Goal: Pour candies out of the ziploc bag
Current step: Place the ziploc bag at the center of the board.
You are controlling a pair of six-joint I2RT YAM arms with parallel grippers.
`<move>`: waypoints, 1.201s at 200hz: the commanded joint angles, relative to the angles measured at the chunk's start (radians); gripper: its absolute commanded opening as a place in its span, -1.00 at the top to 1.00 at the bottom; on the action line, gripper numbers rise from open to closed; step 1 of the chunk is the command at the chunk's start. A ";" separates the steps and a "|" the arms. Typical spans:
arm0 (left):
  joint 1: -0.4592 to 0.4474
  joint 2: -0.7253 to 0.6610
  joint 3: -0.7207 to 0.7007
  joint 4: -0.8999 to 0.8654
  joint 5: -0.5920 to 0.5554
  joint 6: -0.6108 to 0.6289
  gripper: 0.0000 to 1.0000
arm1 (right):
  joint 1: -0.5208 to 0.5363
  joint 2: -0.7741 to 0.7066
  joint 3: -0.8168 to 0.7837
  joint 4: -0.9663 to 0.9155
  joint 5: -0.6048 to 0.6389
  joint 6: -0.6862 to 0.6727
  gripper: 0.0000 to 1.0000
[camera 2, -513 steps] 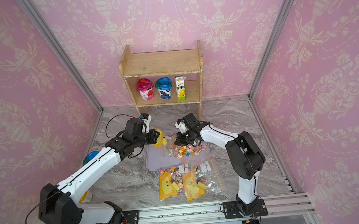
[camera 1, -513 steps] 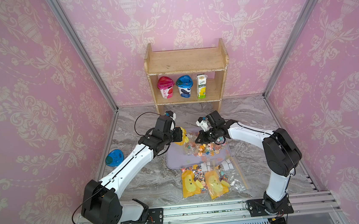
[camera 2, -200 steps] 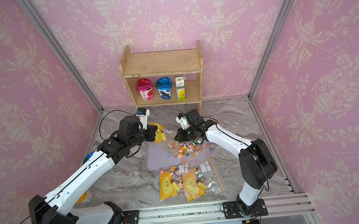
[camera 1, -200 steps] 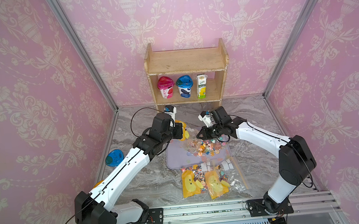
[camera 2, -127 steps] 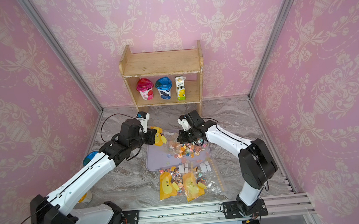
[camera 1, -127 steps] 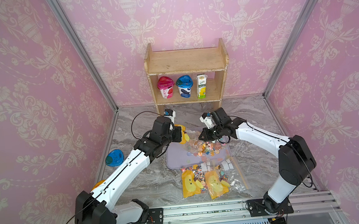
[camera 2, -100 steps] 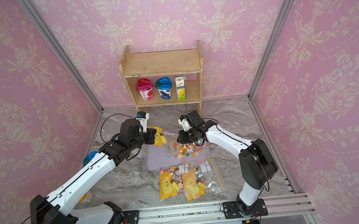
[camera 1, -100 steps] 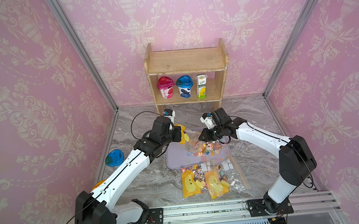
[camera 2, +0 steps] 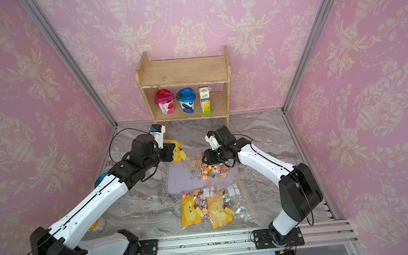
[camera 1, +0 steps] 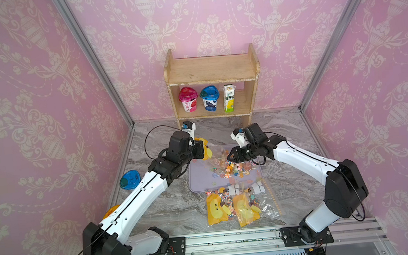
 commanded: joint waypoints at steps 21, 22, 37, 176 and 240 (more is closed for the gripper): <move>0.036 -0.028 0.044 0.006 -0.018 0.020 1.00 | -0.009 -0.068 -0.034 -0.011 0.023 -0.037 0.09; 0.036 -0.028 0.045 0.006 -0.017 0.020 1.00 | -0.009 -0.068 -0.034 -0.011 0.023 -0.037 0.09; 0.050 -0.030 0.051 0.004 -0.018 0.020 1.00 | -0.010 -0.074 -0.034 -0.008 0.025 -0.037 0.08; 0.226 -0.091 0.021 0.017 0.020 -0.016 1.00 | -0.044 -0.141 -0.113 -0.015 0.049 -0.061 0.06; 0.356 -0.153 -0.001 0.020 0.043 -0.055 1.00 | -0.051 -0.146 -0.115 -0.021 0.059 -0.060 0.05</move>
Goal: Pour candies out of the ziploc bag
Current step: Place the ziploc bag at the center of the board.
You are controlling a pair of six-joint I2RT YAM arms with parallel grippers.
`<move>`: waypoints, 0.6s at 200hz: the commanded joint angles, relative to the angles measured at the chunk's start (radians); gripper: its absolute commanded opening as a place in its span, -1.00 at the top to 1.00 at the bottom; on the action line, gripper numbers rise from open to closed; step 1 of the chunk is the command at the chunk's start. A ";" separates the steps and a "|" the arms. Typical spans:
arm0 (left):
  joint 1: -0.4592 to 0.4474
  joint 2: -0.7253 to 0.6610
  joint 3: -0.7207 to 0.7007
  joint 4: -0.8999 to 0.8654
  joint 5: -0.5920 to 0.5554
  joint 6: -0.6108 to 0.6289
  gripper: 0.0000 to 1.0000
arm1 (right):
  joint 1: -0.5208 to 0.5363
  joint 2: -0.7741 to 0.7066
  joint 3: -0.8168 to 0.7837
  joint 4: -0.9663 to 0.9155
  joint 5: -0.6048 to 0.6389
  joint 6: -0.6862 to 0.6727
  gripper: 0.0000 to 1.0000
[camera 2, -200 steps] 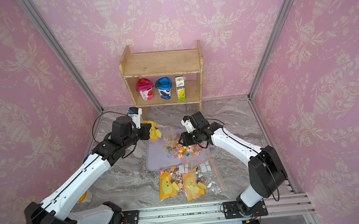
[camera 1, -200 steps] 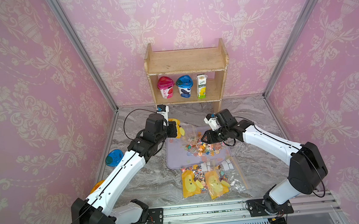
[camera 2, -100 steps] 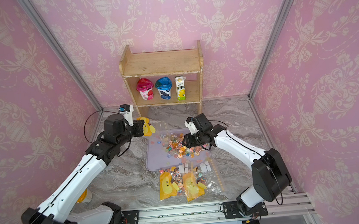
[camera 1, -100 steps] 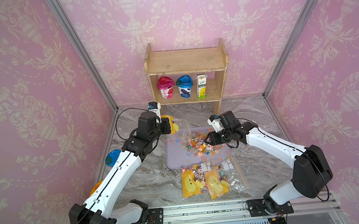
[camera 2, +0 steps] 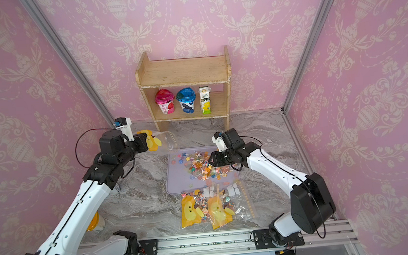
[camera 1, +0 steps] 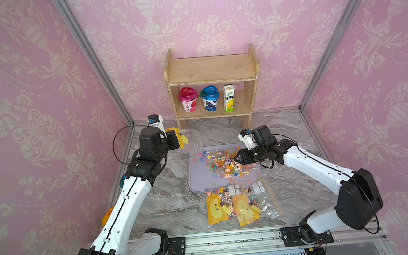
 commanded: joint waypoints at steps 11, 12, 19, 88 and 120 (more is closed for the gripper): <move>0.065 -0.055 -0.024 0.011 0.012 -0.049 1.00 | -0.012 -0.029 -0.019 -0.022 0.032 -0.011 0.05; 0.068 -0.057 -0.026 0.012 0.011 -0.051 1.00 | -0.012 -0.029 -0.019 -0.022 0.032 -0.010 0.06; 0.080 -0.067 -0.034 0.014 0.005 -0.059 1.00 | -0.015 -0.034 -0.026 -0.013 0.025 -0.005 0.05; 0.178 -0.130 -0.110 0.052 -0.037 -0.121 1.00 | -0.025 -0.045 -0.038 -0.009 0.044 0.013 -0.04; 0.200 -0.151 -0.144 0.095 -0.043 -0.141 1.00 | -0.027 -0.060 -0.036 -0.018 0.071 0.014 -0.40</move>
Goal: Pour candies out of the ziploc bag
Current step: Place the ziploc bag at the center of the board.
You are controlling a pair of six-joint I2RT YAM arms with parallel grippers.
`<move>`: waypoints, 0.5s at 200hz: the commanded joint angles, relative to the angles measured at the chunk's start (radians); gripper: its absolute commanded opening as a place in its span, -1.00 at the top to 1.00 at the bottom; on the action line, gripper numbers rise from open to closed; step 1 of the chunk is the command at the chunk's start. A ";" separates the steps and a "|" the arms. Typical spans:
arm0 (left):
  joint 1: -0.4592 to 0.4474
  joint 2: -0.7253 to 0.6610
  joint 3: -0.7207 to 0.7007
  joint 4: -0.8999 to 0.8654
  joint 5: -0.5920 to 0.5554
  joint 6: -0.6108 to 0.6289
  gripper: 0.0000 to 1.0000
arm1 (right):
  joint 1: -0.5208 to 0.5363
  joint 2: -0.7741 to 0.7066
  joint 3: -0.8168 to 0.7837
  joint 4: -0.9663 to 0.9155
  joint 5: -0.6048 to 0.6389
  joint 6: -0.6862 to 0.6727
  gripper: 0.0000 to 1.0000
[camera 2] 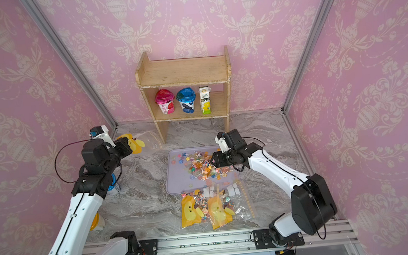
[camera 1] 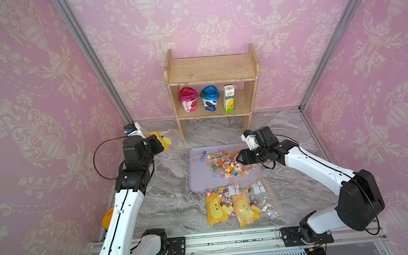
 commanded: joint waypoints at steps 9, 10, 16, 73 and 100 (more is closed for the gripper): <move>0.024 -0.031 -0.037 0.063 -0.027 -0.043 1.00 | -0.008 -0.048 -0.006 -0.024 0.042 0.008 -0.61; 0.024 -0.031 -0.039 0.065 -0.028 -0.043 1.00 | -0.008 -0.049 -0.007 -0.024 0.043 0.008 -0.62; 0.030 -0.034 -0.045 0.074 -0.032 -0.048 1.00 | -0.008 -0.049 -0.005 -0.027 0.047 0.007 -0.66; 0.063 -0.043 -0.134 0.197 -0.064 -0.108 1.00 | -0.014 -0.078 -0.014 -0.039 0.078 0.002 -0.87; 0.072 -0.040 -0.187 0.274 -0.107 -0.120 1.00 | -0.019 -0.082 -0.012 -0.047 0.087 -0.008 -0.94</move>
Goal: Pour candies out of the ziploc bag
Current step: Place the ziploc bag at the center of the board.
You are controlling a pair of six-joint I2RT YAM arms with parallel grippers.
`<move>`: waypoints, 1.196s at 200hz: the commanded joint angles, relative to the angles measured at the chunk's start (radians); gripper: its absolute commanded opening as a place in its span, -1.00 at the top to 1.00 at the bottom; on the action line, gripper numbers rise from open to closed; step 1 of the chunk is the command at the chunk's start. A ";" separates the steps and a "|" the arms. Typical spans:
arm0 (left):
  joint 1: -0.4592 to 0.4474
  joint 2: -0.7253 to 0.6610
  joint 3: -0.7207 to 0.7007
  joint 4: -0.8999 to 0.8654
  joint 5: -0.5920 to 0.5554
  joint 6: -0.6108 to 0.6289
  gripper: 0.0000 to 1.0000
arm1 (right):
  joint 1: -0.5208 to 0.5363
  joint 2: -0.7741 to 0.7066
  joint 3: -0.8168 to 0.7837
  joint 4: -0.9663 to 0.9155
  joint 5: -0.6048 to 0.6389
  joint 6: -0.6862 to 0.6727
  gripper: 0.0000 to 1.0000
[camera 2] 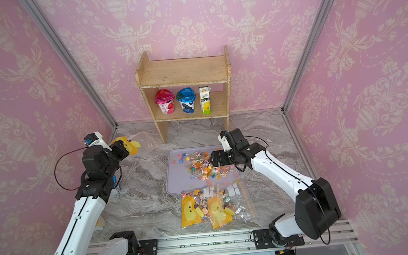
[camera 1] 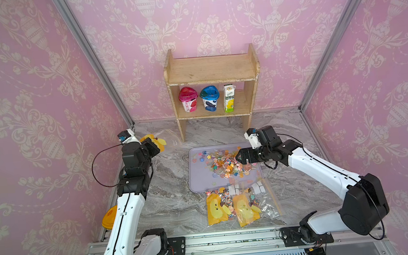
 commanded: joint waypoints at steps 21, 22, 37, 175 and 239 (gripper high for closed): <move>0.023 0.006 -0.084 0.183 -0.083 -0.049 1.00 | -0.007 -0.038 -0.011 -0.029 0.035 -0.015 -0.94; 0.024 0.007 -0.086 0.188 -0.085 -0.049 1.00 | -0.007 -0.038 -0.011 -0.030 0.035 -0.014 -0.94; 0.028 0.024 -0.103 0.247 -0.115 -0.062 1.00 | -0.006 -0.042 -0.016 -0.030 0.035 -0.012 -0.95; 0.033 0.424 -0.318 0.971 -0.173 -0.153 1.00 | -0.008 -0.041 -0.047 -0.025 0.028 -0.016 -0.95; 0.033 0.698 -0.292 1.190 -0.170 -0.188 1.00 | -0.009 -0.032 -0.047 -0.033 0.024 -0.015 -0.95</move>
